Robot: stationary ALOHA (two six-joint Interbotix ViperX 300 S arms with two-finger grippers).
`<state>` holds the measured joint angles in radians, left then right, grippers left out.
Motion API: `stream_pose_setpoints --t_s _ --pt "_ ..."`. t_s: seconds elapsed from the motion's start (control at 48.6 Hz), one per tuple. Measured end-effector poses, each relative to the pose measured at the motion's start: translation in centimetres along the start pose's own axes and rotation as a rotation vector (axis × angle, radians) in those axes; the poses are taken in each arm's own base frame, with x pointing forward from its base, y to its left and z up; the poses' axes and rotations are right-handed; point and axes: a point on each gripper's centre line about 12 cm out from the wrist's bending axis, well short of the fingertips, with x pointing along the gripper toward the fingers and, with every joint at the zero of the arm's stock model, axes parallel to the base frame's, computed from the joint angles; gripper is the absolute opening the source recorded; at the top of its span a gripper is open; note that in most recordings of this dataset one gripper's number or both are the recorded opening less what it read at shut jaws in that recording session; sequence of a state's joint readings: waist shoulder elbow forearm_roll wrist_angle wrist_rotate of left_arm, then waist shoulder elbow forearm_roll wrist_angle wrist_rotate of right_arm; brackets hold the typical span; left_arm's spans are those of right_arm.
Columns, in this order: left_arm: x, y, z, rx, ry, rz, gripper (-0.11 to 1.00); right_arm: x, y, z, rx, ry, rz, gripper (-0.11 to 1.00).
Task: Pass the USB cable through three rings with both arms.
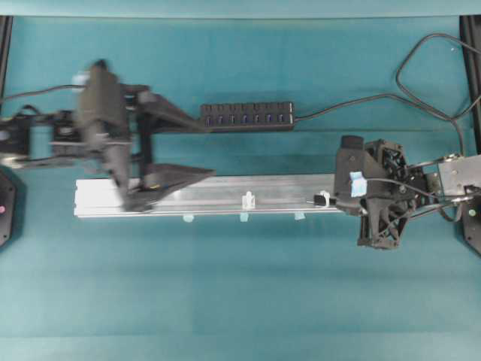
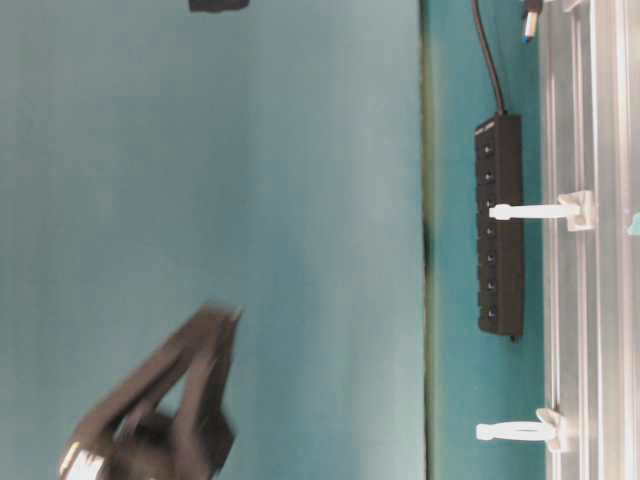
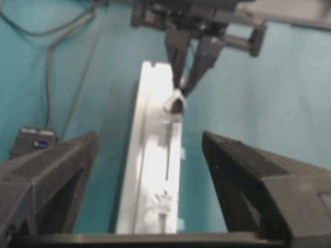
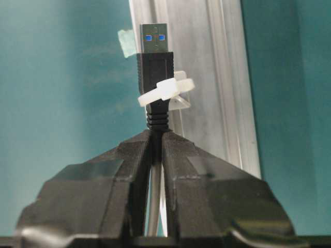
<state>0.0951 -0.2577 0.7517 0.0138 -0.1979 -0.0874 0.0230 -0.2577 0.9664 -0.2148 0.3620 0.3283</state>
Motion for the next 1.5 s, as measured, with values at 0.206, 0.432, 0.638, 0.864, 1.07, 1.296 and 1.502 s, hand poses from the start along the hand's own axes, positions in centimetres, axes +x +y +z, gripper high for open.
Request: stream_pose_setpoints --t_s 0.206,0.432,0.638,0.864,1.07,1.296,1.502 --pt "4.5 0.4 -0.7 -0.005 0.091 0.017 0.84 0.0 -0.2 0.3 0.008 -0.026 0.003 -0.06" --pt "7.8 0.8 -2.0 -0.007 0.175 0.027 0.84 0.0 -0.4 0.8 0.021 -0.071 0.011 -0.06" --pt "9.8 1.1 -3.0 -0.01 0.208 0.035 0.83 0.1 -0.5 0.6 0.023 -0.075 0.013 -0.06" --pt "11.9 0.3 -5.2 -0.001 0.262 0.018 0.83 0.2 -0.5 0.5 0.021 -0.071 0.013 -0.06" --pt "13.1 -0.7 -5.3 0.01 0.26 -0.002 0.83 0.2 -0.5 0.4 0.021 -0.069 0.013 -0.06" --pt "13.9 -1.7 -6.0 0.019 0.272 -0.02 0.83 0.3 -0.5 0.4 0.021 -0.069 0.013 -0.06" --pt "15.3 -2.3 -6.1 0.026 0.268 -0.032 0.83 0.5 -0.5 0.3 0.02 -0.057 0.011 -0.06"
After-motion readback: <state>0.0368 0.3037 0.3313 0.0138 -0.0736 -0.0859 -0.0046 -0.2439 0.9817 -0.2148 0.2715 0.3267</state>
